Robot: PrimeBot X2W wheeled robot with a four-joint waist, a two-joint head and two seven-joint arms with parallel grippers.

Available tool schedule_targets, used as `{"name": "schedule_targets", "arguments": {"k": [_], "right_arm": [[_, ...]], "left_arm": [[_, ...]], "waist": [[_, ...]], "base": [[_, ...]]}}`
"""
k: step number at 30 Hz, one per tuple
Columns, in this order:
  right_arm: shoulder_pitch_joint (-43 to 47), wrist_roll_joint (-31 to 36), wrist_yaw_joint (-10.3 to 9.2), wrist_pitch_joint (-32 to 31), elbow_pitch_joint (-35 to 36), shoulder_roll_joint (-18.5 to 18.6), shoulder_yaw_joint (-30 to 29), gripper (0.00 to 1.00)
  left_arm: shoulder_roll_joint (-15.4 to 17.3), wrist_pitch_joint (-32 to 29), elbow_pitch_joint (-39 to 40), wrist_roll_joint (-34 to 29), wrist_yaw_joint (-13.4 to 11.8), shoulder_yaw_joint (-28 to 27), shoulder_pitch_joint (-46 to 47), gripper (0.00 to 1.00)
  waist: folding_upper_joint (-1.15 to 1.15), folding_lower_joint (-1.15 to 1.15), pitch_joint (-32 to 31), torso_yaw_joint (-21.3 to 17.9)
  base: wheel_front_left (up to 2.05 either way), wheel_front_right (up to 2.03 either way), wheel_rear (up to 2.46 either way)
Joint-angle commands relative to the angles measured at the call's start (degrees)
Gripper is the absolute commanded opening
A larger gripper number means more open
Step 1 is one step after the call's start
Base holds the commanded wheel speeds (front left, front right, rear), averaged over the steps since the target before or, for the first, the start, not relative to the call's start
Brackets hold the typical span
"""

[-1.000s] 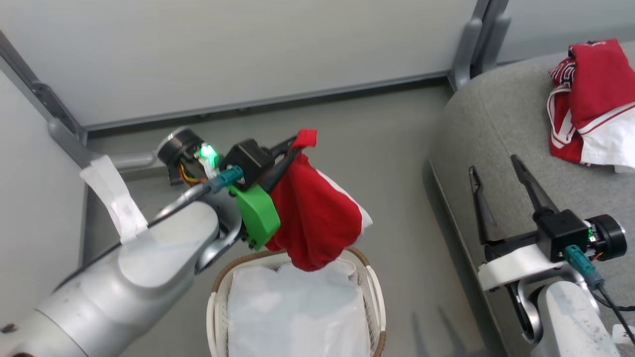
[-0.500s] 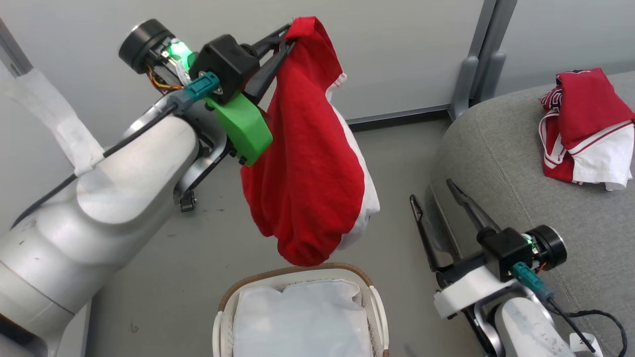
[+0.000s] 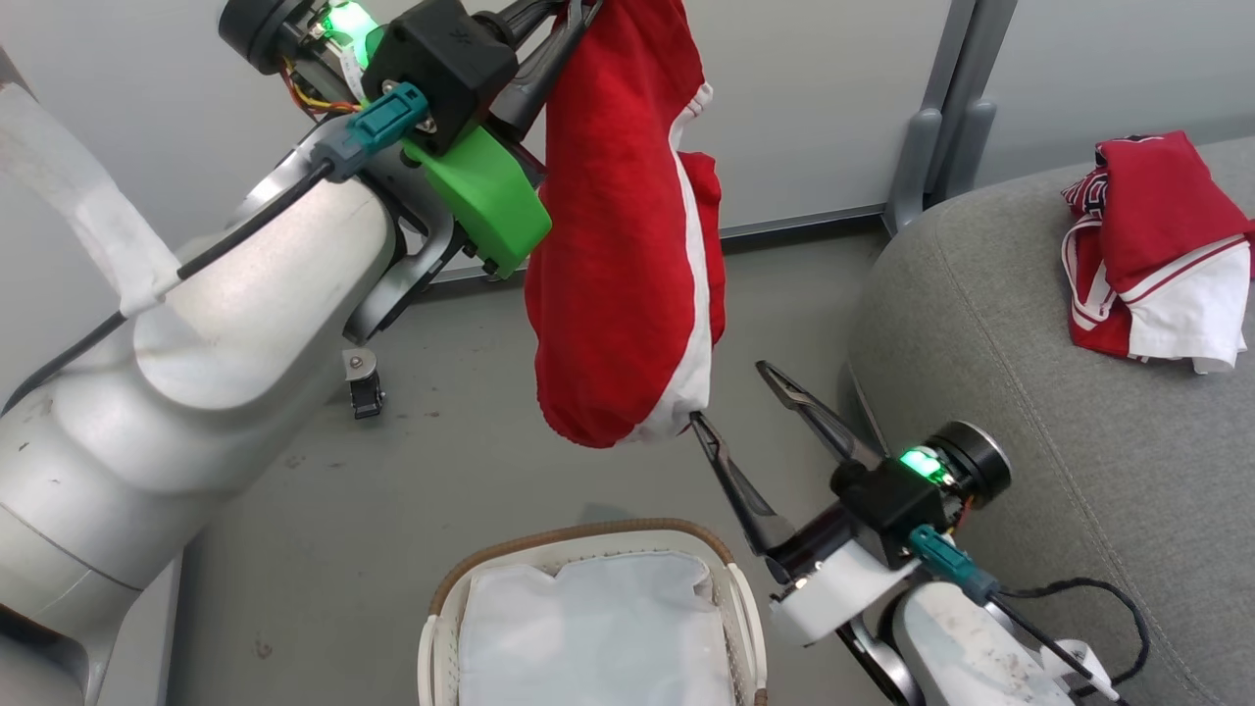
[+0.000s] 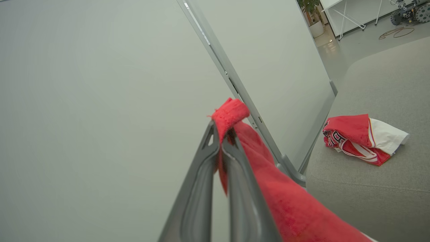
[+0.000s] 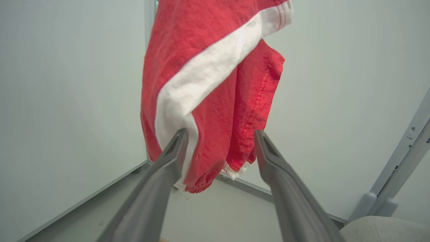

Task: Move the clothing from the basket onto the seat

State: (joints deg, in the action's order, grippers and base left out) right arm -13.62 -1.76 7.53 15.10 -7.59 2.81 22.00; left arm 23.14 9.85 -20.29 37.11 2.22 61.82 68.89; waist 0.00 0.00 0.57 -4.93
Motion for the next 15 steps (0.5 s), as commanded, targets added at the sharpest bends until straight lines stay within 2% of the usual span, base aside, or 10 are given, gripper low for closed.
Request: {"name": "schedule_targets", "arguments": {"k": [1,6,15], "right_arm": [[-1.84,0.25,-0.08,0.09,-0.97,0.25,1.65,1.00],[-6.39,-1.68,-0.08,0.06,-4.34,1.46,7.16,1.00],[-12.33,-6.59,-0.08,0.06,-8.93,0.71,14.45,1.00]], "left_arm": [[-0.10,0.22,0.29,-0.30,-0.33,-0.07,1.03,0.00],[-0.72,0.34,0.18,-0.19,-0.40,0.23,1.35,0.00],[-2.11,-0.28,-0.06,0.27,-0.33,0.83,1.81,0.00]], "waist": [[0.00,0.00,0.16,0.02],[0.00,0.00,0.43,0.43],[0.00,0.00,0.47,1.78]], "base": [[0.00,0.00,0.00],[0.00,0.00,0.00],[0.00,0.00,0.00]]}}
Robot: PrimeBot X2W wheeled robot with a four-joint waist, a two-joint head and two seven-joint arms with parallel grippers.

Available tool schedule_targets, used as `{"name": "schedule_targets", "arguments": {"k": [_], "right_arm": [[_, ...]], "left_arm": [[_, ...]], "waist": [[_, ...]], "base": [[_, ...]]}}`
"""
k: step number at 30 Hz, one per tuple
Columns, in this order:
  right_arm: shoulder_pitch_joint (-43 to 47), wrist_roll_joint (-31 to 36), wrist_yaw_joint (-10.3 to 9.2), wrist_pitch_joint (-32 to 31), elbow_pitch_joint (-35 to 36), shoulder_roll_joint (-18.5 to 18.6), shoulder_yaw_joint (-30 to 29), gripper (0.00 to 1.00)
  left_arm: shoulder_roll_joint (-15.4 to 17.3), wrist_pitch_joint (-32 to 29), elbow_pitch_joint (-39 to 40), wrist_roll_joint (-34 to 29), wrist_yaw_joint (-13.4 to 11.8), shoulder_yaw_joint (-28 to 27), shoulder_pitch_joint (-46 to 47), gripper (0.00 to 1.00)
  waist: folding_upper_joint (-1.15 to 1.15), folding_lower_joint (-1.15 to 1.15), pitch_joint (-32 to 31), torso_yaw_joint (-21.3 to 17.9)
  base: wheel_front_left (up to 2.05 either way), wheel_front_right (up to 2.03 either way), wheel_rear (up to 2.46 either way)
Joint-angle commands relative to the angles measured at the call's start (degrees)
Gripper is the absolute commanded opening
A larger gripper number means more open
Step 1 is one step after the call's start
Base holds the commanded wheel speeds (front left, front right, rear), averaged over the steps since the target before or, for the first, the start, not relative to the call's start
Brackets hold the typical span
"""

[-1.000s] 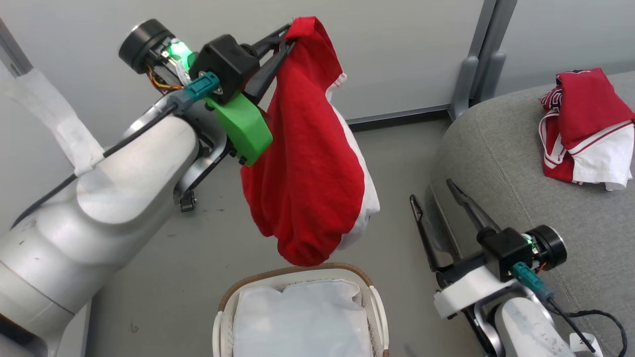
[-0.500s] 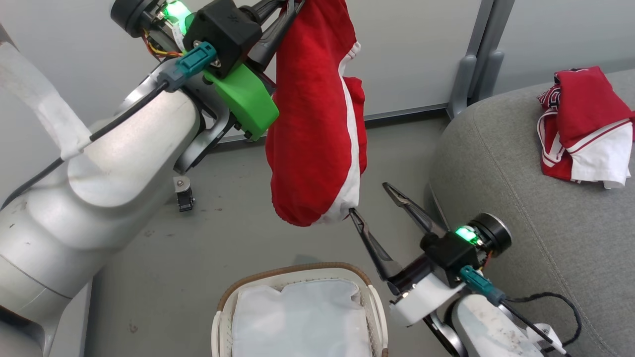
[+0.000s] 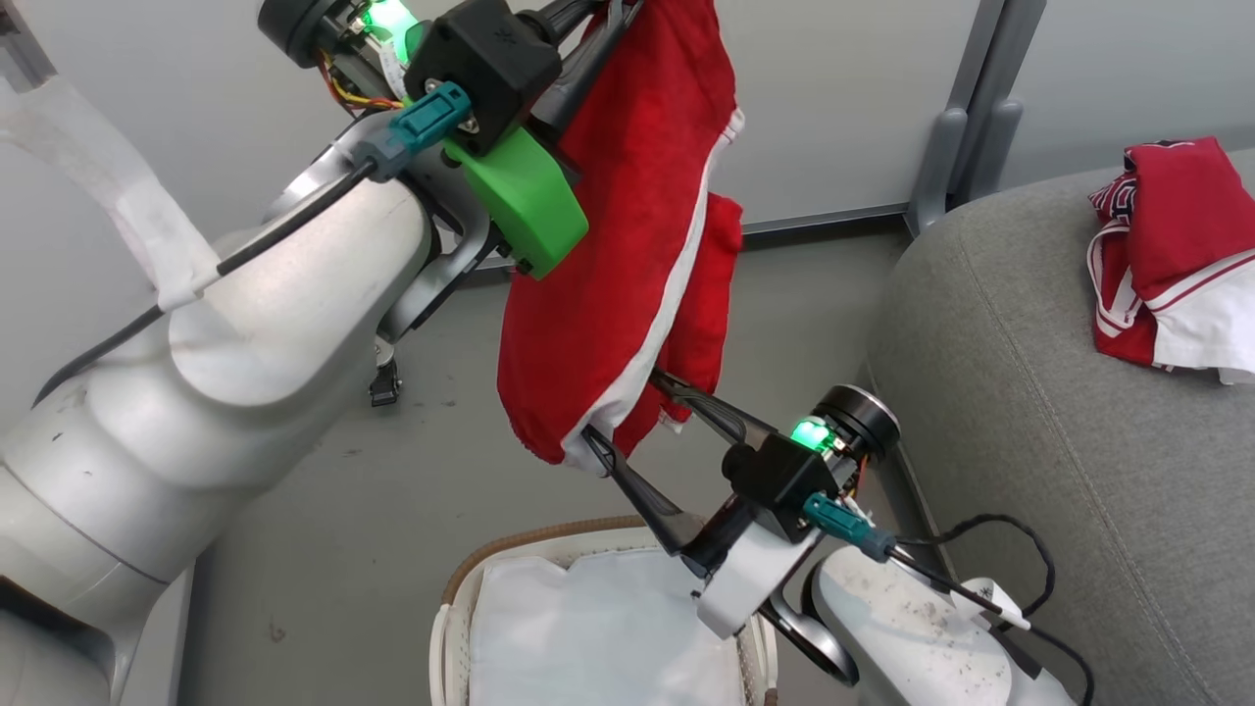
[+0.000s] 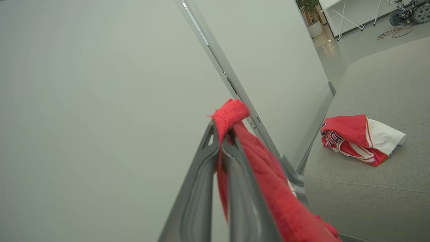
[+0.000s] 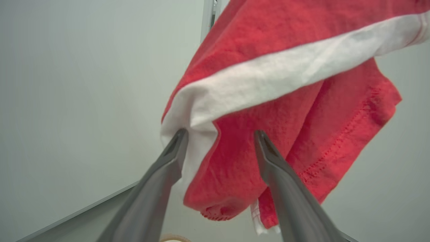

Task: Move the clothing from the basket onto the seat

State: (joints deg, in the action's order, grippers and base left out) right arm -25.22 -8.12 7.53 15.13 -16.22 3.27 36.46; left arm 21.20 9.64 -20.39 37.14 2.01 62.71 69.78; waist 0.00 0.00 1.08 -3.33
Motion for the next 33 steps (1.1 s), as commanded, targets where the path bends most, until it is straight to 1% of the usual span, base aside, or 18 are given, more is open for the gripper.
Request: {"name": "schedule_targets", "arguments": {"k": [1,4,7,8,9,10,11,12,13,14,17,23,28,29,30,31,32,33], "right_arm": [[-1.25,-0.65,-0.08,0.03,-0.54,0.11,0.50,1.00],[-3.37,-2.69,-0.08,0.03,-1.49,-0.23,1.37,1.00],[-5.29,-6.90,-0.08,0.03,0.02,-0.37,2.83,1.00],[-5.96,-8.39,-0.08,0.02,0.42,-0.28,3.30,0.98],[-6.41,-9.42,-0.08,0.02,0.62,-0.25,3.65,0.78],[-7.08,-10.30,-0.08,0.02,0.75,-0.25,4.06,0.49],[-7.63,-10.78,-0.08,0.03,0.85,-0.27,4.35,0.33],[-8.13,-11.27,-0.08,0.02,0.89,-0.29,4.52,0.22],[-8.44,-11.64,-0.08,0.03,1.07,-0.27,4.42,0.05],[-8.54,-11.95,-0.08,0.02,1.09,-0.28,4.21,0.00],[-8.68,-12.08,-0.08,0.02,0.99,-0.30,4.02,0.00],[-7.68,-10.11,-0.08,0.03,-0.10,-0.30,2.63,0.00],[-7.30,-8.46,-0.08,0.02,-0.37,-0.30,-0.40,0.00],[-7.29,-8.17,-0.08,0.03,-0.34,-0.29,-1.23,0.00],[-7.27,-7.90,-0.08,0.03,-0.28,-0.30,-1.98,0.00],[-7.31,-7.51,-0.08,0.03,-0.19,-0.30,-2.96,0.00],[-7.34,-7.01,-0.08,0.02,-0.11,-0.31,-3.97,0.00],[-7.36,-6.60,-0.08,0.03,-0.10,-0.31,-4.73,0.00]], "left_arm": [[-0.32,-0.16,0.04,0.25,-0.14,0.04,0.94,0.00],[-1.03,-0.22,0.12,0.35,-0.30,0.38,0.88,0.00],[-1.63,-0.19,0.13,0.68,-0.29,0.69,0.55,0.00],[-1.81,-0.09,0.10,0.78,-0.32,0.75,0.41,0.00],[-1.98,-0.01,0.05,0.69,-0.34,0.84,0.30,0.00],[-2.22,0.11,-0.02,0.75,-0.35,0.95,0.13,0.00],[-2.44,0.16,-0.07,0.84,-0.34,1.02,0.01,0.00],[-2.67,0.16,-0.14,0.95,-0.31,1.09,-0.18,0.00],[-2.79,0.23,-0.21,1.01,-0.27,1.14,-0.34,0.00],[-2.86,0.29,-0.31,1.01,-0.25,1.20,-0.56,0.00],[-2.61,0.30,-0.75,1.42,-0.31,1.29,-1.16,0.00],[-1.67,0.31,-1.51,2.90,-0.53,1.18,-3.00,0.00],[-1.47,1.42,-1.95,6.51,-0.58,-0.24,-6.91,0.00],[-1.49,1.77,-1.99,7.39,-0.43,-0.57,-7.86,0.21],[-1.58,2.15,-2.07,8.42,-0.25,-0.93,-8.98,0.44],[-1.77,2.45,-2.08,9.47,-0.09,-1.40,-10.31,0.84],[-1.83,2.77,-2.07,10.43,-0.18,-1.78,-11.57,1.00],[-1.75,3.15,-2.08,10.71,-0.37,-1.89,-12.43,1.00]], "waist": [[0.00,0.00,-0.05,0.31],[0.00,0.00,-0.17,0.72],[0.00,0.00,-0.26,1.09],[0.00,0.00,-0.30,1.22],[0.00,0.00,-0.34,1.35],[0.00,0.00,-0.39,1.51],[0.00,0.00,-0.43,1.65],[0.00,0.00,-0.48,1.81],[0.00,0.00,-0.52,1.92],[0.00,0.00,-0.55,2.04],[0.00,0.00,-0.58,2.22],[0.00,0.00,-0.52,1.93],[0.00,0.00,-0.44,1.51],[0.00,0.00,-0.42,1.46],[0.00,0.00,-0.42,1.41],[0.00,0.00,-0.42,1.38],[0.00,0.00,-0.44,1.37],[0.00,0.00,-0.46,1.37]], "base": [[0.00,0.00,0.00],[0.00,0.00,0.00],[0.00,0.00,0.00],[0.00,0.00,0.00],[0.00,0.00,0.00],[0.00,0.00,0.00],[0.00,0.00,0.00],[0.00,0.00,0.00],[0.00,0.00,0.00],[0.00,0.00,0.00],[0.00,0.00,0.00],[0.00,0.00,0.00],[0.00,0.00,0.00],[0.00,0.00,0.00],[0.00,0.00,0.00],[0.00,0.00,0.00],[0.00,0.00,0.00],[0.00,0.00,0.00]]}}
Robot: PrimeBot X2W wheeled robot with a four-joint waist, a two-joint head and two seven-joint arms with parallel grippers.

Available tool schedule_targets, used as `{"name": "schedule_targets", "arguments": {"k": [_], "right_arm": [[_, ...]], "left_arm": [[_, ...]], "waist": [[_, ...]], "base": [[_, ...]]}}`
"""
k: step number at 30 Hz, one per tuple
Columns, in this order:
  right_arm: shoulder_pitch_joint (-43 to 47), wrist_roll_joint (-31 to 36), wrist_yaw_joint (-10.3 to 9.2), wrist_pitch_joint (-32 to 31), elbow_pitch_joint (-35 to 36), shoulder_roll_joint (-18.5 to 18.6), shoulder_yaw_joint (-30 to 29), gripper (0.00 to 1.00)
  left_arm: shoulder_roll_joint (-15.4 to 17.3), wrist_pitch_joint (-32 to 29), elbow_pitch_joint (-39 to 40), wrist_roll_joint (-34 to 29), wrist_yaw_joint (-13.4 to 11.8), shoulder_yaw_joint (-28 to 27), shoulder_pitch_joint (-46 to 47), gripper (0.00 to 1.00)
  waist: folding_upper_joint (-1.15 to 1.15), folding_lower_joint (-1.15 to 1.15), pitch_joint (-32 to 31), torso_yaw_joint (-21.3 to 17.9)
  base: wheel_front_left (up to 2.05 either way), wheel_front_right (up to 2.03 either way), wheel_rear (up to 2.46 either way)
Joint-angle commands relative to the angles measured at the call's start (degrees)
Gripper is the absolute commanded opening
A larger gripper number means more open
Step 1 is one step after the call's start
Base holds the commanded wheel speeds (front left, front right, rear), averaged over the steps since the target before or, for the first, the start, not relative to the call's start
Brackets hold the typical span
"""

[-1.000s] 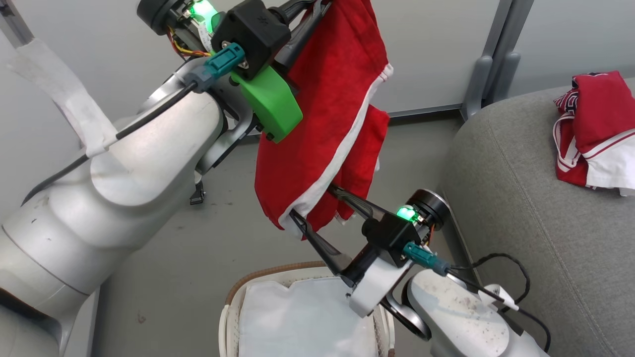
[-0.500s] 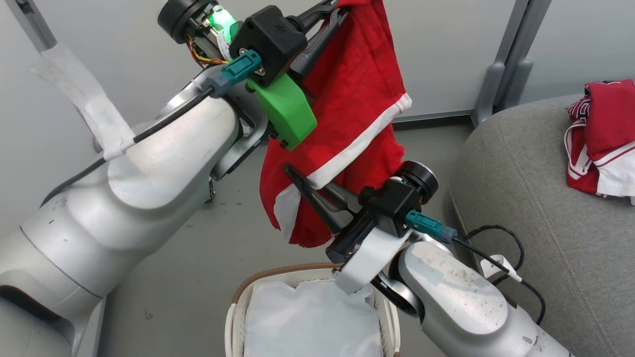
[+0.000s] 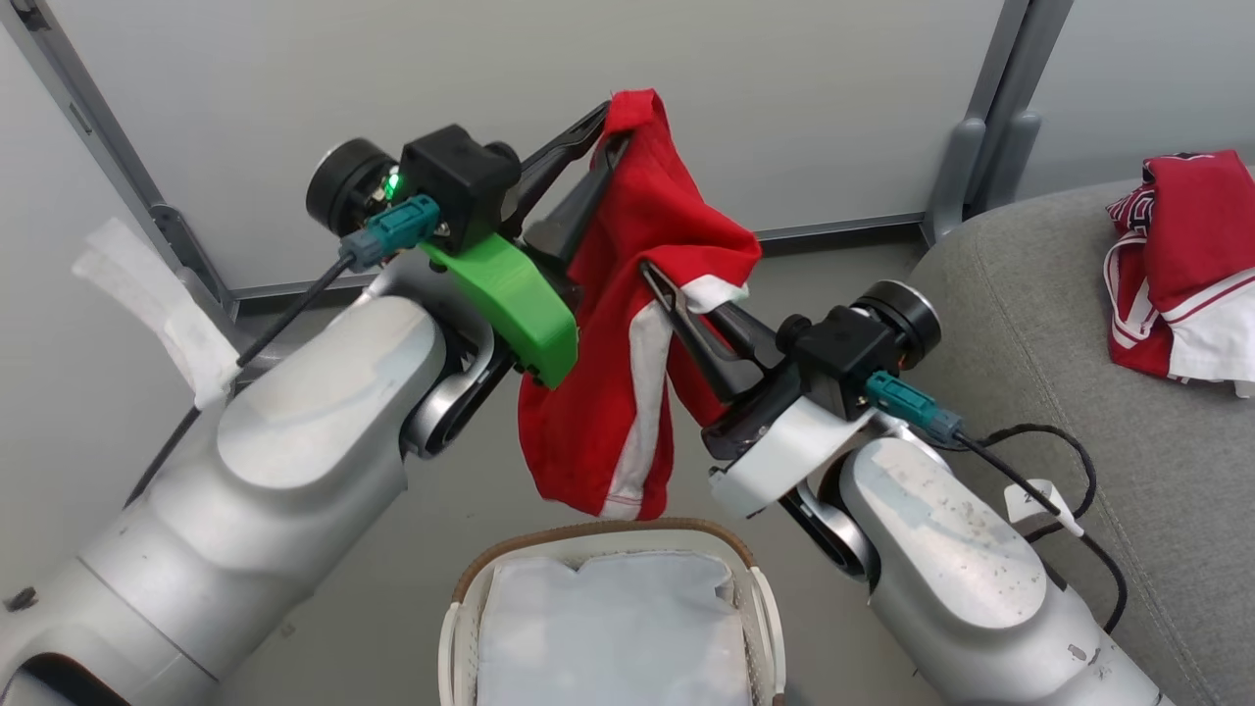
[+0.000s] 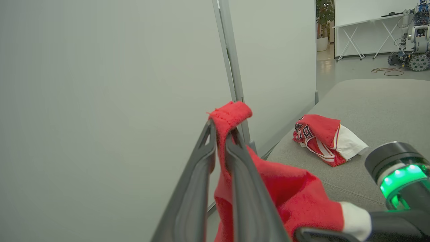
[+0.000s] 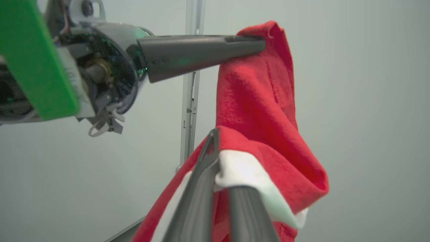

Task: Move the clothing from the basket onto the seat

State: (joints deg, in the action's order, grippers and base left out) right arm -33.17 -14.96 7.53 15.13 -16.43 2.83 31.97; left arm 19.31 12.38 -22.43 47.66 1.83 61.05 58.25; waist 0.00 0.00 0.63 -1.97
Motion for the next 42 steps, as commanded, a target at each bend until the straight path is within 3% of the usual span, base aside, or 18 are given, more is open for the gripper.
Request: {"name": "schedule_targets", "arguments": {"k": [1,17,30,35,42], "right_arm": [[0.56,0.78,-0.08,0.03,0.06,0.15,-1.30,0.00],[4.04,7.44,-0.08,0.03,-0.27,0.13,-12.13,0.00],[7.31,9.57,-0.08,0.03,0.16,0.15,-16.01,0.00],[7.19,9.89,-0.08,0.03,0.16,0.17,-17.12,0.00],[6.87,12.18,-0.08,0.03,-0.38,0.32,-18.97,0.00]], "left_arm": [[0.19,0.69,-0.12,0.68,-0.54,-0.50,-2.06,1.00],[-0.14,2.83,2.43,2.11,-3.84,-4.77,-22.56,1.00],[-2.06,2.84,4.54,-3.26,-3.11,-9.61,-33.13,1.00],[-2.70,2.77,4.98,-5.23,-2.95,-11.25,-34.73,1.00],[-3.97,2.77,4.96,-7.98,-2.17,-12.39,-36.20,1.00]], "waist": [[0.00,0.00,-0.04,0.03],[0.00,0.00,-1.28,0.58],[0.00,0.00,-1.58,0.04],[0.00,0.00,-1.28,-2.87],[0.00,0.00,0.06,-10.93]], "base": [[0.00,0.00,0.00],[0.00,0.00,0.00],[0.00,0.00,0.00],[0.00,0.00,0.00],[0.00,0.00,0.00]]}}
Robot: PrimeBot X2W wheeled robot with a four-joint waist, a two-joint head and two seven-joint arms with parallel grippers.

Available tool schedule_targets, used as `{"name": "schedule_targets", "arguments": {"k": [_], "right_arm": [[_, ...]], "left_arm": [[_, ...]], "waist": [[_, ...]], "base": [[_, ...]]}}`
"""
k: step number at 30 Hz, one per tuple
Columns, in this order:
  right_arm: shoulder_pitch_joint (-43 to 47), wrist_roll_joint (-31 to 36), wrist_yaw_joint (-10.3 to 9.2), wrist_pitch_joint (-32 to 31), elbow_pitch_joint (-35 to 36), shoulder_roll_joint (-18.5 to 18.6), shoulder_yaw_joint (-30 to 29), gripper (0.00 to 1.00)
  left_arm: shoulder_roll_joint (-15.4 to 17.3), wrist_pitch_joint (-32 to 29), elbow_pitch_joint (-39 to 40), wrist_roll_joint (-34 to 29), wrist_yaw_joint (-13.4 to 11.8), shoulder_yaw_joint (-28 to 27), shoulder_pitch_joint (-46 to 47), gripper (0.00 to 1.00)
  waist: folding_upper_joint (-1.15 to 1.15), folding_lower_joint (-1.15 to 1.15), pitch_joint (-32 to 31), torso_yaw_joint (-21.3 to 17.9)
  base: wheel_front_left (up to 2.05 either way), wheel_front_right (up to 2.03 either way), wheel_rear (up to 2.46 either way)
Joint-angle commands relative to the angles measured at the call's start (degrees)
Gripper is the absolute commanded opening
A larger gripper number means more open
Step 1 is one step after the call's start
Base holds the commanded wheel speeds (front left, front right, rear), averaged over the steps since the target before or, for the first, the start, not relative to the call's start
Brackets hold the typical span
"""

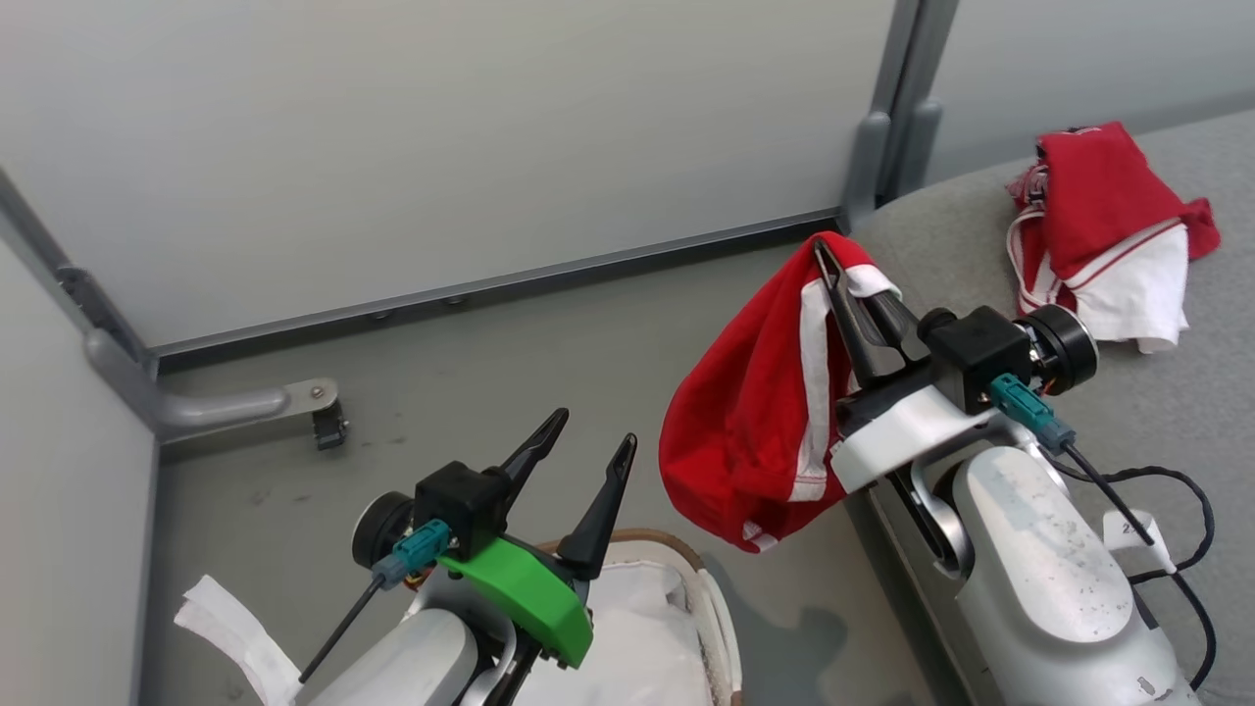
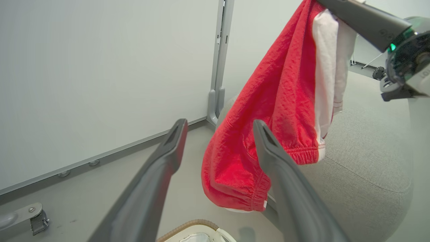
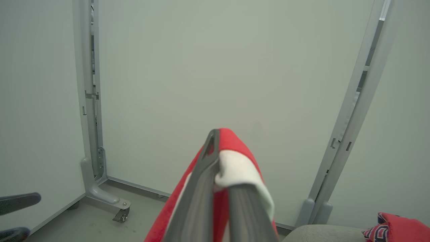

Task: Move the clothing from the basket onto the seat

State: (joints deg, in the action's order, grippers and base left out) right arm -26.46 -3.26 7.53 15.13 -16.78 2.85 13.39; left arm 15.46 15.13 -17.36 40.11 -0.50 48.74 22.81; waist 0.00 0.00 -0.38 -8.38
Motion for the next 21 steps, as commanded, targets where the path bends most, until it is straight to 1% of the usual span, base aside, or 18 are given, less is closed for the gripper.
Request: {"name": "schedule_targets", "arguments": {"k": [1,5,11,16,21], "right_arm": [[0.14,0.71,-0.08,0.03,-0.07,0.36,-0.55,0.00],[-0.07,1.36,-0.08,0.03,0.23,1.23,-1.89,0.00],[0.11,1.69,-0.08,0.03,0.15,2.59,-3.33,0.00],[-0.29,1.49,-0.08,0.03,-0.30,3.13,-3.57,0.00],[-2.19,0.26,-0.08,0.03,-1.74,3.83,-4.50,0.00]], "left_arm": [[-0.30,0.01,-0.09,-0.55,0.20,-0.35,-0.83,1.00],[-1.02,0.01,-0.45,-2.11,0.82,-0.72,-0.02,1.00],[-1.64,0.01,-0.99,-4.12,1.79,-0.90,1.46,1.00],[-2.10,0.00,-1.69,-5.11,2.47,-0.67,1.95,1.00],[-2.34,-0.04,-2.10,-5.88,2.89,-0.06,2.78,1.00]], "waist": [[0.00,0.00,1.40,-5.65],[0.00,0.00,3.26,-10.43],[0.00,0.00,5.28,-15.47],[0.00,0.00,6.43,-17.65],[0.00,0.00,7.84,-17.84]], "base": [[0.00,0.00,0.00],[0.00,0.00,0.00],[0.00,0.00,0.00],[0.00,0.00,0.00],[0.00,0.00,0.00]]}}
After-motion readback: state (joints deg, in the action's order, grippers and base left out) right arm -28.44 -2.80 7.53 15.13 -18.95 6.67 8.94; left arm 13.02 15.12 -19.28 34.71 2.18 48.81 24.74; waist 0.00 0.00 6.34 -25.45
